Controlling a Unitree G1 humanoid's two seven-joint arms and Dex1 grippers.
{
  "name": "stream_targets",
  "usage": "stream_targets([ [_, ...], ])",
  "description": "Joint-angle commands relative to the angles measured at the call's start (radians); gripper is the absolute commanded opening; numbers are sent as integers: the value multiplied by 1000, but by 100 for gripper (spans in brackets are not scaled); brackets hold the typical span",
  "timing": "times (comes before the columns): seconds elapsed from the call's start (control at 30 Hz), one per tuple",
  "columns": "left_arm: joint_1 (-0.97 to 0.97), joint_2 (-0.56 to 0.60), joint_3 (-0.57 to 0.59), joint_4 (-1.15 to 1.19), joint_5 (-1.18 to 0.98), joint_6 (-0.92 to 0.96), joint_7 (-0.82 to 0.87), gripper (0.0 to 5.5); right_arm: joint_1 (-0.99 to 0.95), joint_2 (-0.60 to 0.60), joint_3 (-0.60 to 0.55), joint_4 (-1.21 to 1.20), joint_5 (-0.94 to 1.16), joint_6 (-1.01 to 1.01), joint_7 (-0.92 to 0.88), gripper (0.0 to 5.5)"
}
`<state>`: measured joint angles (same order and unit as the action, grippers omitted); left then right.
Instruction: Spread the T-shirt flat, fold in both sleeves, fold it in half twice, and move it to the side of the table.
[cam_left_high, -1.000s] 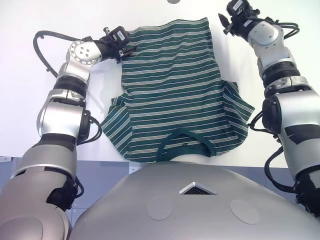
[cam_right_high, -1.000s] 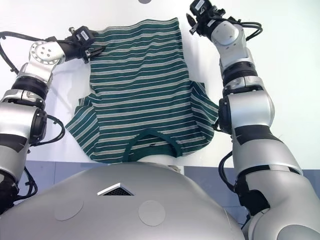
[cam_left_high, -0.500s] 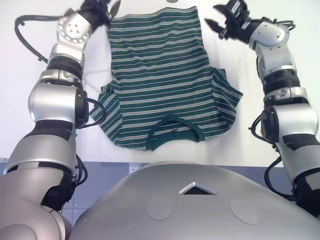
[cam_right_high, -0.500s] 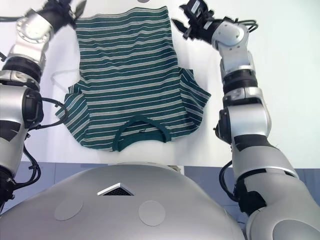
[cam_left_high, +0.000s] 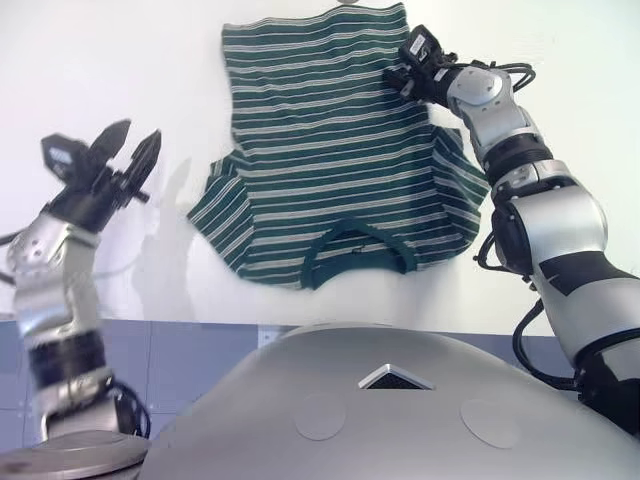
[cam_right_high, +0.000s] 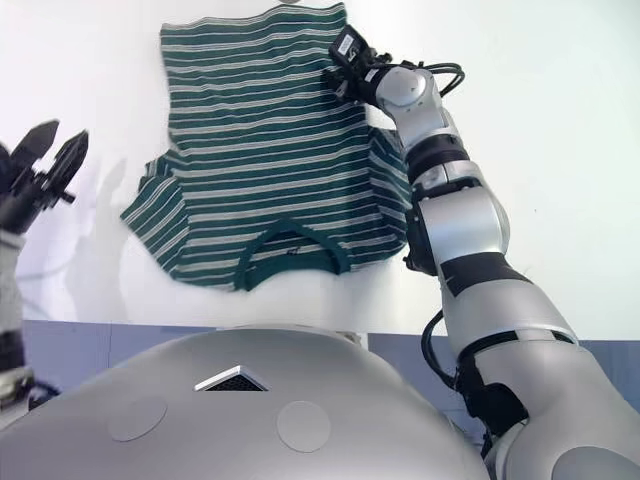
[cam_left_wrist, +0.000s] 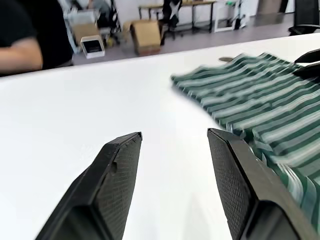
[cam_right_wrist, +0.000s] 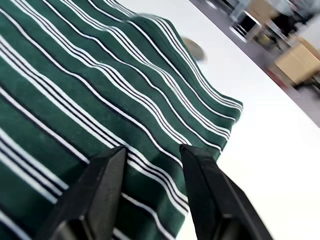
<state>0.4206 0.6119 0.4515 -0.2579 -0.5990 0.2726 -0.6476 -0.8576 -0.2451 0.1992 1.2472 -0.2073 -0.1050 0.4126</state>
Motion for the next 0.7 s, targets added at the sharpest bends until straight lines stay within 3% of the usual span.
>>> stream_targets([
  [0.03, 88, -16, 4, -164, -98, 225, 102, 240, 12, -47, -10, 70, -30, 83, -76, 200],
  [0.17, 44, -91, -108, -228, -82, 358, 252, 240, -72, -39, -92, 24, 38, -132, -146, 200],
  [0.33, -9, -167, -255, -119, 47, 377, 353, 240, -68, -94, -196, -107, 140, -289, -77, 200],
  [0.4, -20, -225, -257, -65, 67, 364, 396, 240, 44, -165, -253, -287, 210, -273, -10, 200],
  [0.53, 5, -343, -236, -66, 38, 341, 442, 176, 341, -291, -361, -682, 297, -119, 32, 200],
  [0.7, -9, -350, -354, -58, 125, 274, 392, 92, 530, -325, -420, -853, 309, 13, -8, 200],
])
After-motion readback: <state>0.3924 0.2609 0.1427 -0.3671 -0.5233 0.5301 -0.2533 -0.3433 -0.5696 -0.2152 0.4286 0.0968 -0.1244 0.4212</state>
